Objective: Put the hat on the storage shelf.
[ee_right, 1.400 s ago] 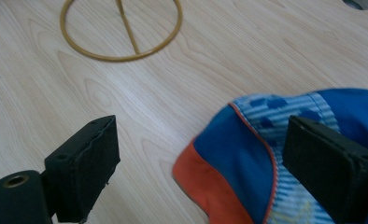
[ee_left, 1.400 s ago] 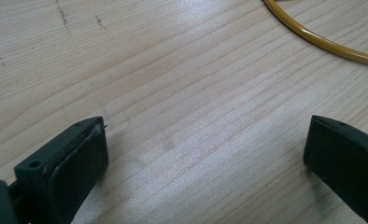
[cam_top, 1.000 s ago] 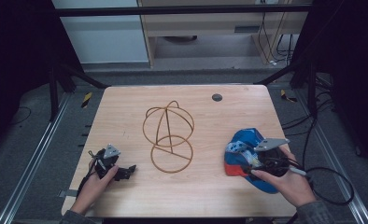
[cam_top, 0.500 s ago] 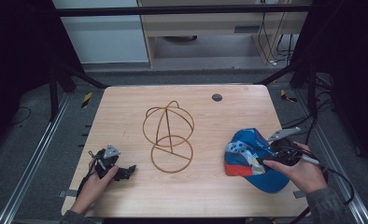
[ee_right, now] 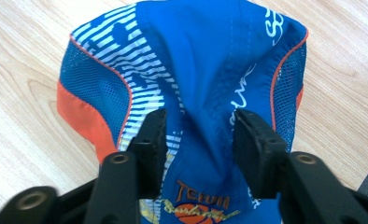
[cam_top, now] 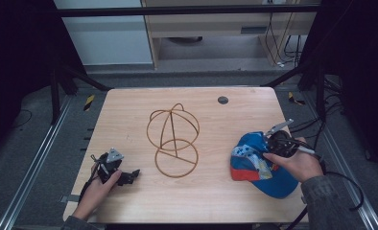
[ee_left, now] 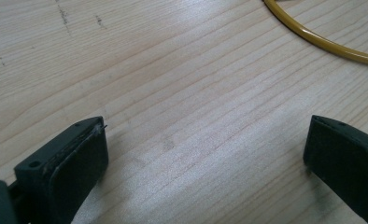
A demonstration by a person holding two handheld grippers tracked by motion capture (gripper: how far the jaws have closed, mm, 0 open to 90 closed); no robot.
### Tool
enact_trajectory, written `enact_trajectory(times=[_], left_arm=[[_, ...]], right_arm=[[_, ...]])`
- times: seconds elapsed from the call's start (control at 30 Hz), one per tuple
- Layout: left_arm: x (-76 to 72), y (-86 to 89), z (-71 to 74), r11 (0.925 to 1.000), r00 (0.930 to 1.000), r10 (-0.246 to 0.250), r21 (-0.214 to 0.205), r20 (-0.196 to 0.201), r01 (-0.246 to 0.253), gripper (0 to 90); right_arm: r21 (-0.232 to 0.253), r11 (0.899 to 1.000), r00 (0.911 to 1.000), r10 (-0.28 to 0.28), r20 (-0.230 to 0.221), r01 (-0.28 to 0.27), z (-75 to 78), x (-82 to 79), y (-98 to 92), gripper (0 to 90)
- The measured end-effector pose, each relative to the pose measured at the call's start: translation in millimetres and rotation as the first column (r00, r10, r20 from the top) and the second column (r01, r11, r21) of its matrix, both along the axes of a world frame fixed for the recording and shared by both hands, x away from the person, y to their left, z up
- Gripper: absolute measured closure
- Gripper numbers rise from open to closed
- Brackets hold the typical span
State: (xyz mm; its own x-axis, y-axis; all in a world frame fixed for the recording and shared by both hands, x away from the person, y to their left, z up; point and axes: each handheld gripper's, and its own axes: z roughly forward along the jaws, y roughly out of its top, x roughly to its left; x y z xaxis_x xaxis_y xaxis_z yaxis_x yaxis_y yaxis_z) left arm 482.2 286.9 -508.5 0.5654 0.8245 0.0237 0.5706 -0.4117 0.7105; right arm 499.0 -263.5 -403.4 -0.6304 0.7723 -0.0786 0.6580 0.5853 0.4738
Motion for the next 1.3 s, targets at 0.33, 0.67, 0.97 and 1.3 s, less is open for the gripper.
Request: enact_trajectory(times=[0.33, 0.67, 0.97, 1.3], left_arm=[[0.0, 0.1, 0.0, 1.0, 1.0, 0.0, 0.001, 0.001, 0.0, 0.0], [0.0, 0.0, 0.0, 1.0, 1.0, 0.0, 0.0, 0.0, 0.0, 0.0], [0.0, 0.0, 0.0, 1.0, 1.0, 0.0, 0.001, 0.001, 0.0, 0.0], [-0.1, -0.1, 0.0, 1.0, 1.0, 0.001, -0.001, 0.0, -0.001, 0.0]], right_arm=[[-0.007, 1.0, 0.9997, -0.012, -0.023, 0.012, -4.6, 8.3, -1.7, 69.1], [0.017, 1.0, 0.9987, 0.013, -0.048, -0.012, -1.4, 14.2, -3.9, 90.0], [0.032, 0.999, 0.9971, 0.022, -0.073, -0.02, 12.8, 13.5, -5.6, 90.0], [0.045, 0.998, 0.9975, 0.054, -0.045, -0.052, 45.8, 7.1, -0.3, 90.0]])
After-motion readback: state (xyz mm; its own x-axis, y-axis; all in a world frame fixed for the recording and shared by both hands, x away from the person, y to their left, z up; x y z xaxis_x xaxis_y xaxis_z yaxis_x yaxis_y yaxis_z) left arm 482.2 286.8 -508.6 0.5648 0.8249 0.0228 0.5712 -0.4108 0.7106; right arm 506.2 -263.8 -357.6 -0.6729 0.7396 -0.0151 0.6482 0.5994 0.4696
